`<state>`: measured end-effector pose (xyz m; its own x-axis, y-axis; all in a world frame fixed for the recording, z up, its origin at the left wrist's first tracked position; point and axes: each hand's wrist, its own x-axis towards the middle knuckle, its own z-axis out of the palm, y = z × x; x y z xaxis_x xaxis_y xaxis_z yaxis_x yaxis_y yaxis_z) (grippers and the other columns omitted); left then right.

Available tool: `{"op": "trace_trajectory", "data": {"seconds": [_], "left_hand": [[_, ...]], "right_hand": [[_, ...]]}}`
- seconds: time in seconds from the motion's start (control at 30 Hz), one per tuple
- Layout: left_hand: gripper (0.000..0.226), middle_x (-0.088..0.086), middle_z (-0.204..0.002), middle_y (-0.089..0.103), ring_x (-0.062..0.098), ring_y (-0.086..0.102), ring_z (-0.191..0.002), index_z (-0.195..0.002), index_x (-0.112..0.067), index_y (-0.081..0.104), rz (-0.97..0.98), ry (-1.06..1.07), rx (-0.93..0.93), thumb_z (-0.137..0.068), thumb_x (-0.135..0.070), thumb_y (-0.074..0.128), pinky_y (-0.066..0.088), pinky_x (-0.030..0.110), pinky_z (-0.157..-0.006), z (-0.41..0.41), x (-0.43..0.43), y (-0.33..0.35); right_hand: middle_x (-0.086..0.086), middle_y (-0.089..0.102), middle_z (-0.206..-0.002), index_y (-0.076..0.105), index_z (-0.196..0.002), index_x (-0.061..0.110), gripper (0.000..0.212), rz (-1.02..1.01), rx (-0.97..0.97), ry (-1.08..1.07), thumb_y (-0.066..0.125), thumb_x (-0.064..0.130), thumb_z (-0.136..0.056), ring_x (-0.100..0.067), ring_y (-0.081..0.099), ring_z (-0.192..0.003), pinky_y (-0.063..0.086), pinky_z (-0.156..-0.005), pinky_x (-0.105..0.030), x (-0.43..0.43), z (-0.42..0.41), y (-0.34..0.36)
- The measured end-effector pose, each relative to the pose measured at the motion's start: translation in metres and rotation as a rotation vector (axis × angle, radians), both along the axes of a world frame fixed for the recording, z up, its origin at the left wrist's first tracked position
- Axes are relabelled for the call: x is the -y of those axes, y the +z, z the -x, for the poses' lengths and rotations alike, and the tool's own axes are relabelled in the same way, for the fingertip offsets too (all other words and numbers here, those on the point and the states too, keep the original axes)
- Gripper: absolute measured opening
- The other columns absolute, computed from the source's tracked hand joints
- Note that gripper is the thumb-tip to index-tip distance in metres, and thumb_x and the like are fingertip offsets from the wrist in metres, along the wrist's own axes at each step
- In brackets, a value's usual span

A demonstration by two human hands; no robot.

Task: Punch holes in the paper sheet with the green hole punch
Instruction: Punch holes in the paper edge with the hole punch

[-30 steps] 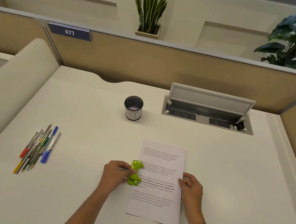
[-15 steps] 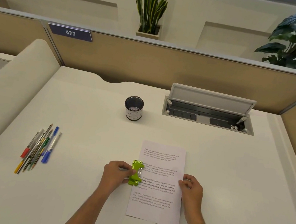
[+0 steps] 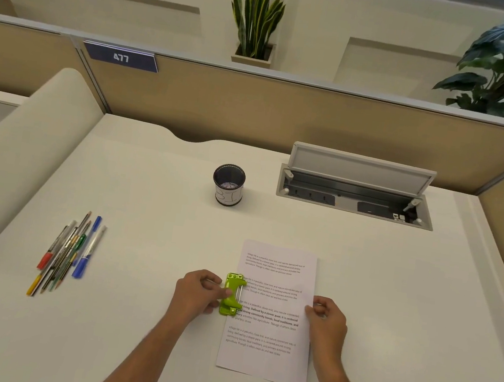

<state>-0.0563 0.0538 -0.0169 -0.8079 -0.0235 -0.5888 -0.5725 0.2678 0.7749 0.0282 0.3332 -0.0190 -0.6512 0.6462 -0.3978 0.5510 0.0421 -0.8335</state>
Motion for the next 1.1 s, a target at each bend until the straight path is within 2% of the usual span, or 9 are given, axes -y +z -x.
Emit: {"op": "trace_trajectory", "data": {"seconds": [0.07,0.17,0.37,0.53,0.67,0.83,1.1], "left_hand": [[0.037,0.027,-0.090,0.078,0.027,0.074,-0.062,-0.096,-0.004,0.078,0.011,-0.005,0.000,-0.070,-0.015,0.103,0.064,0.036,-0.058,0.000,0.001,0.000],[0.039,0.025,-0.093,0.079,0.028,0.076,-0.061,-0.096,-0.005,0.078,0.019,-0.011,0.013,-0.070,-0.019,0.104,0.064,0.034,-0.058,0.000,0.002,0.000],[0.043,0.021,-0.087,0.081,0.028,0.077,-0.059,-0.094,-0.003,0.077,0.043,-0.033,0.028,-0.069,-0.025,0.104,0.064,0.037,-0.059,-0.001,0.003,0.003],[0.046,0.015,-0.079,0.083,0.040,0.081,-0.066,-0.093,0.001,0.075,0.067,-0.045,0.044,-0.070,-0.027,0.104,0.065,0.041,-0.057,0.000,0.003,0.007],[0.043,0.014,-0.077,0.083,0.038,0.082,-0.065,-0.092,0.001,0.075,0.089,-0.063,0.050,-0.073,-0.026,0.102,0.066,0.044,-0.059,0.000,0.002,0.007],[0.046,0.015,-0.075,0.083,0.037,0.082,-0.062,-0.093,0.004,0.072,0.100,-0.095,0.060,-0.077,-0.028,0.100,0.057,0.029,-0.046,0.001,0.002,0.009],[0.035,0.014,-0.070,0.082,0.031,0.080,-0.056,-0.081,-0.006,0.068,0.118,-0.097,0.082,-0.078,-0.021,0.099,0.051,0.023,-0.038,0.006,-0.002,0.013]], "right_hand": [[-0.002,0.075,-0.078,0.074,-0.087,0.022,0.025,-0.031,0.016,0.011,0.074,-0.003,-0.089,-0.023,0.070,-0.079,0.055,-0.076,-0.034,0.000,0.001,0.001],[-0.003,0.076,-0.078,0.076,-0.089,0.018,0.020,-0.069,0.053,0.020,0.076,-0.002,-0.087,-0.025,0.071,-0.078,0.059,-0.081,-0.042,0.000,0.003,0.003],[0.000,0.078,-0.076,0.078,-0.089,0.019,0.018,-0.100,0.094,0.026,0.078,0.002,-0.085,-0.026,0.075,-0.080,0.062,-0.078,-0.044,-0.001,0.003,0.005],[0.002,0.079,-0.076,0.080,-0.089,0.019,0.019,-0.087,0.111,0.028,0.081,0.001,-0.083,-0.025,0.076,-0.081,0.064,-0.080,-0.046,-0.004,0.004,0.006],[0.001,0.080,-0.077,0.081,-0.090,0.019,0.020,-0.081,0.113,0.037,0.082,0.001,-0.081,-0.026,0.077,-0.081,0.065,-0.082,-0.049,-0.006,0.005,0.005],[-0.004,0.080,-0.078,0.080,-0.092,0.017,0.020,-0.047,0.097,0.037,0.083,0.000,-0.082,-0.032,0.077,-0.082,0.065,-0.084,-0.054,-0.009,0.004,0.003],[-0.003,0.078,-0.074,0.077,-0.080,0.026,0.029,-0.058,0.076,0.042,0.083,-0.002,-0.082,-0.031,0.075,-0.076,0.065,-0.081,-0.056,-0.009,0.003,0.002]]}}
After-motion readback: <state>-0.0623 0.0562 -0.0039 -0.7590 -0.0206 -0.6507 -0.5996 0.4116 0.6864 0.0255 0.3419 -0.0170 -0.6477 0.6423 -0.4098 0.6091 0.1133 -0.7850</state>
